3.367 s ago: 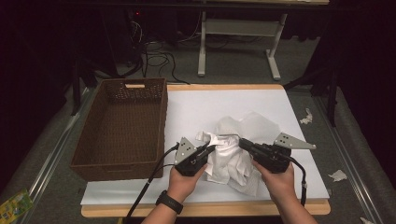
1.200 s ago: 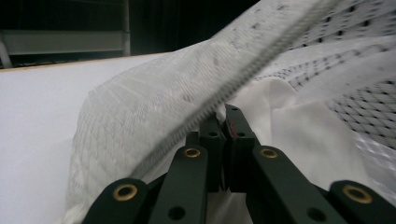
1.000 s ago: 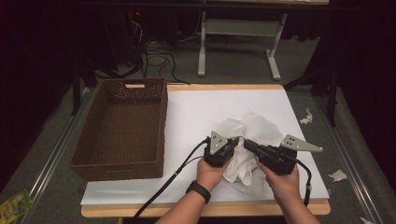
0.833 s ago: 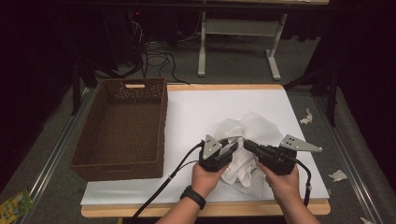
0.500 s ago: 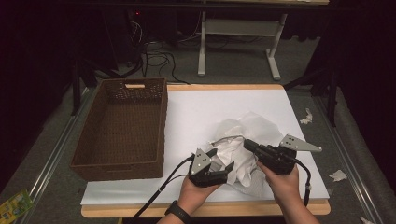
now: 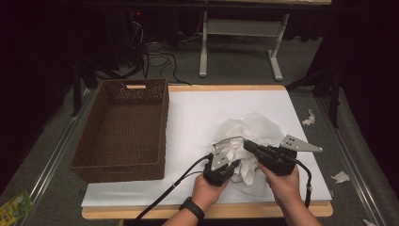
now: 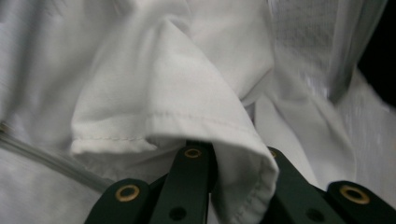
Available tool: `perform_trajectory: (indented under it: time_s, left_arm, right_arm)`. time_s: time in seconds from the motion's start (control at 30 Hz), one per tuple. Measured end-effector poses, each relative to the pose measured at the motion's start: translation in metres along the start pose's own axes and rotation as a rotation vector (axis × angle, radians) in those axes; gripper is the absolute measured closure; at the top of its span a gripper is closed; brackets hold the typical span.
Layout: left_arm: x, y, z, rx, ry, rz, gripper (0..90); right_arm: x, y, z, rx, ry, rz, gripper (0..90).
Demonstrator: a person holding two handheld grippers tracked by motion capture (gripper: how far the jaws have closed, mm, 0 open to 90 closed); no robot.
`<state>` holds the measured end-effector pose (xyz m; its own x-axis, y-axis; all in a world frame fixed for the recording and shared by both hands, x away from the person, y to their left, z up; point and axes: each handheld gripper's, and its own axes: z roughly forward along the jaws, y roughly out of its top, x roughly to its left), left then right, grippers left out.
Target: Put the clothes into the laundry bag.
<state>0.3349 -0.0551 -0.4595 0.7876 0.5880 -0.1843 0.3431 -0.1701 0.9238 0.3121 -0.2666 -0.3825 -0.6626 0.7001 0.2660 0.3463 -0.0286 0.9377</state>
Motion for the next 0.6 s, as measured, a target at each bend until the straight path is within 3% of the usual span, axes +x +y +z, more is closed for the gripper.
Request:
perform_trajectory:
  time_s: [0.03, 0.13, 0.2, 0.37, 0.43, 0.6]
  left_arm:
    - [0.0, 0.007, -0.004, -0.037, 0.012, -0.004, 88.5]
    - [-0.003, 0.02, -0.007, -0.08, 0.034, 0.036, 88.5]
    - [-0.005, 0.024, -0.001, -0.074, 0.046, 0.061, 88.5]
    - [0.0, 0.021, 0.032, -0.045, 0.09, 0.04, 88.4]
    - [0.003, 0.017, 0.047, -0.022, 0.125, 0.037, 88.3]
    - [0.01, 0.013, 0.066, 0.031, 0.18, 0.03, 87.7]
  right_arm:
    - [0.0, 0.001, 0.0, -0.005, 0.006, -0.004, 89.5]
    - [0.0, 0.003, 0.001, -0.014, 0.019, -0.001, 89.5]
    - [0.002, 0.005, 0.002, -0.02, 0.024, 0.004, 89.6]
    - [0.003, 0.009, -0.005, -0.051, 0.036, 0.015, 89.6]
    - [0.001, 0.01, -0.01, -0.064, 0.039, 0.023, 89.6]
    - [-0.004, 0.01, -0.018, -0.079, 0.035, 0.032, 89.6]
